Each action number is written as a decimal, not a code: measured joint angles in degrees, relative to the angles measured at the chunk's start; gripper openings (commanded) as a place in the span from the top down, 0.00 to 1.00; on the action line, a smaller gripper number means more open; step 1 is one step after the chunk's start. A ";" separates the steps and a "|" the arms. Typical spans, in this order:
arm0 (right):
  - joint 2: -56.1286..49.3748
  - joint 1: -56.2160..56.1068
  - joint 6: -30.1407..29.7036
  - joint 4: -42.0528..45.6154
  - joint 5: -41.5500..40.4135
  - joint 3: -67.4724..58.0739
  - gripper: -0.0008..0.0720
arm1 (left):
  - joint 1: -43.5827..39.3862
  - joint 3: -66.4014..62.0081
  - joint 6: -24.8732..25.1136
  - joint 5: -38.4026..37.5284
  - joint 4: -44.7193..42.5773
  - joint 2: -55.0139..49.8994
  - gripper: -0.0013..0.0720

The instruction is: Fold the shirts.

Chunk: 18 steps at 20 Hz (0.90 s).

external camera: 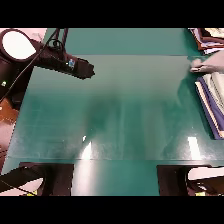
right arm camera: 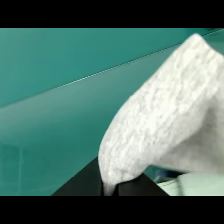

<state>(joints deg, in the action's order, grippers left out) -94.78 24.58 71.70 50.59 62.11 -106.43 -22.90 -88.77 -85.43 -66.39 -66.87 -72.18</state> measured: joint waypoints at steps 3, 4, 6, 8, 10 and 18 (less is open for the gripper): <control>-3.19 3.02 0.02 0.02 1.79 -6.01 0.97 | -0.63 0.00 -0.09 0.00 0.46 0.00 0.95; -3.76 3.56 0.02 0.00 2.25 -7.85 0.97 | -0.74 0.00 -0.09 -0.02 0.57 0.00 0.95; -3.91 4.70 0.00 -0.02 2.84 -10.67 0.97 | -0.92 0.00 -0.15 -0.02 0.74 0.00 0.95; -2.80 5.77 -0.31 -0.02 3.15 -11.72 0.97 | -0.96 0.00 -0.15 -0.02 0.79 -0.02 0.95; -0.33 7.10 -1.18 -0.09 3.23 -10.71 0.97 | -1.03 0.00 -0.15 -0.04 0.85 -0.02 0.95; 10.78 15.39 -3.06 0.39 8.37 -0.22 0.97 | -1.03 0.00 -0.11 -0.09 0.87 -0.02 0.95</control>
<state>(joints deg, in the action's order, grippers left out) -84.01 39.97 68.64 50.98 70.48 -106.65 -23.92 -88.77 -85.54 -66.48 -66.00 -72.20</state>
